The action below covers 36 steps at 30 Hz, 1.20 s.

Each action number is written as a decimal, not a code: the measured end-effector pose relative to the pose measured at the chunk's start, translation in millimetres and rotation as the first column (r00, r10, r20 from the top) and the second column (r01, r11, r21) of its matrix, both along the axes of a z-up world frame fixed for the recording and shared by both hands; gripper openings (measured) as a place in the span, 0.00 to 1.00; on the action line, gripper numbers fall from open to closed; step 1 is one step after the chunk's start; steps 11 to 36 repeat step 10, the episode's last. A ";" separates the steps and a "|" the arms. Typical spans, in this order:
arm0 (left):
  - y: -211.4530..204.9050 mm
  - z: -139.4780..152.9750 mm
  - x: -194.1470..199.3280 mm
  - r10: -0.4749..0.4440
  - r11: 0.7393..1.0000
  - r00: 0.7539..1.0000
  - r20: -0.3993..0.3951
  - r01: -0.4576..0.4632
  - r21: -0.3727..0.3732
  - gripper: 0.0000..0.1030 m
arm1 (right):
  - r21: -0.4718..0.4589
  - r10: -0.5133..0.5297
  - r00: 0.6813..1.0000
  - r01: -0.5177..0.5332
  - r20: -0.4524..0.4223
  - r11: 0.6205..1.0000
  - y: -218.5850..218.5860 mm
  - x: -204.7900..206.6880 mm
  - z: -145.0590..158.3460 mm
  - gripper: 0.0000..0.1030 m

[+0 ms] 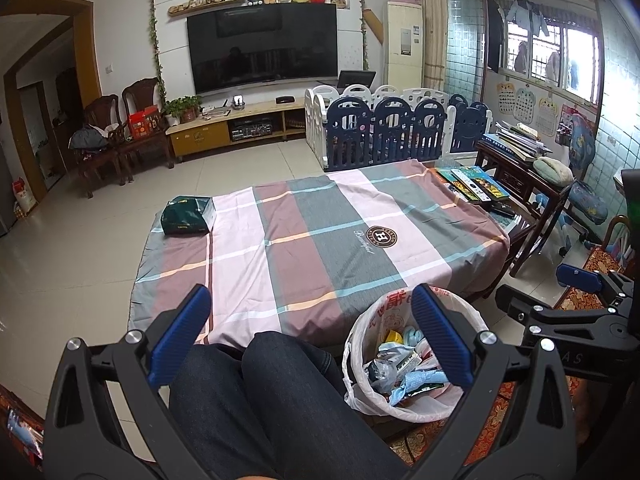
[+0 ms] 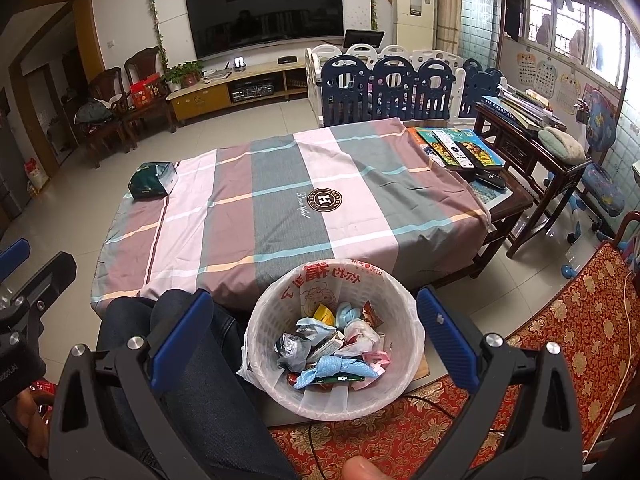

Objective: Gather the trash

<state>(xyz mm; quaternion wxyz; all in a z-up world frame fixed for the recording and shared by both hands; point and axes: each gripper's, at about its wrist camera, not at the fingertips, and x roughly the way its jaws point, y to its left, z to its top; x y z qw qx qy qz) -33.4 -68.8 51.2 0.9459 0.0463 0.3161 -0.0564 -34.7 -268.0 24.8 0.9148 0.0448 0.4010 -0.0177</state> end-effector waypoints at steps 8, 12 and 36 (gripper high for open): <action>3.8 -7.0 7.9 0.026 1.000 0.999 -0.026 -0.026 -0.002 0.97 | 0.028 -0.021 1.000 0.020 0.010 0.999 -6.4 0.1 -0.2 0.97; 7.3 -13.9 14.6 0.049 0.999 0.998 -0.031 -0.049 0.007 0.97 | 0.091 -0.027 0.998 0.021 0.065 0.996 -11.3 -4.8 6.6 0.97; 7.3 -13.9 14.6 0.049 0.999 0.998 -0.031 -0.049 0.007 0.97 | 0.091 -0.027 0.998 0.021 0.065 0.996 -11.3 -4.8 6.6 0.97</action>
